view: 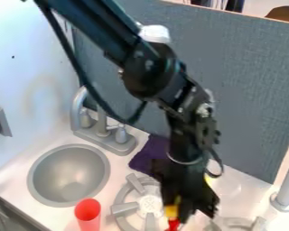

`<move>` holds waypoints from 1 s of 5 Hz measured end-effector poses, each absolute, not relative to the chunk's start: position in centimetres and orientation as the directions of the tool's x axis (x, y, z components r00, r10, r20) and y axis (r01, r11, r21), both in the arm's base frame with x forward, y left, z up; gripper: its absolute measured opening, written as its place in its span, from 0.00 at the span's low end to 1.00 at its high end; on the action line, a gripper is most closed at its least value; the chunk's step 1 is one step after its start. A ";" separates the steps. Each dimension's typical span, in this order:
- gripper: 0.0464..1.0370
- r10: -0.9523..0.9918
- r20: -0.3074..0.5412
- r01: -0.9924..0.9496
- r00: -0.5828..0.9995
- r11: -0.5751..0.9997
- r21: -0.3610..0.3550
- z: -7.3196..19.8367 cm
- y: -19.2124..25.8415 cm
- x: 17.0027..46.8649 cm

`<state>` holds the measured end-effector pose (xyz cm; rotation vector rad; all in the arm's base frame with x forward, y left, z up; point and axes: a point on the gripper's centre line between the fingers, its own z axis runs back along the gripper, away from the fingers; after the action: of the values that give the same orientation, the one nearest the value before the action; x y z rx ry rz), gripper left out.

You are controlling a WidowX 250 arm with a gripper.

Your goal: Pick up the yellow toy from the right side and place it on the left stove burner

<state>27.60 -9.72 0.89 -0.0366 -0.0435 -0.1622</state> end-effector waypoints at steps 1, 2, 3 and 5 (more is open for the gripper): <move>0.29 -0.021 0.027 0.022 0.999 0.999 -0.028 0.9 -5.8 27.9; 0.29 0.065 0.017 -0.065 0.998 0.998 -0.012 1.0 -3.2 28.4; 0.29 0.105 -0.056 -0.104 0.993 0.994 0.019 -1.2 -1.9 28.9; 0.29 0.114 -0.171 -0.107 0.979 0.993 0.048 -5.3 -1.9 29.8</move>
<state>29.78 -1.94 -5.30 0.0390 0.1743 0.1114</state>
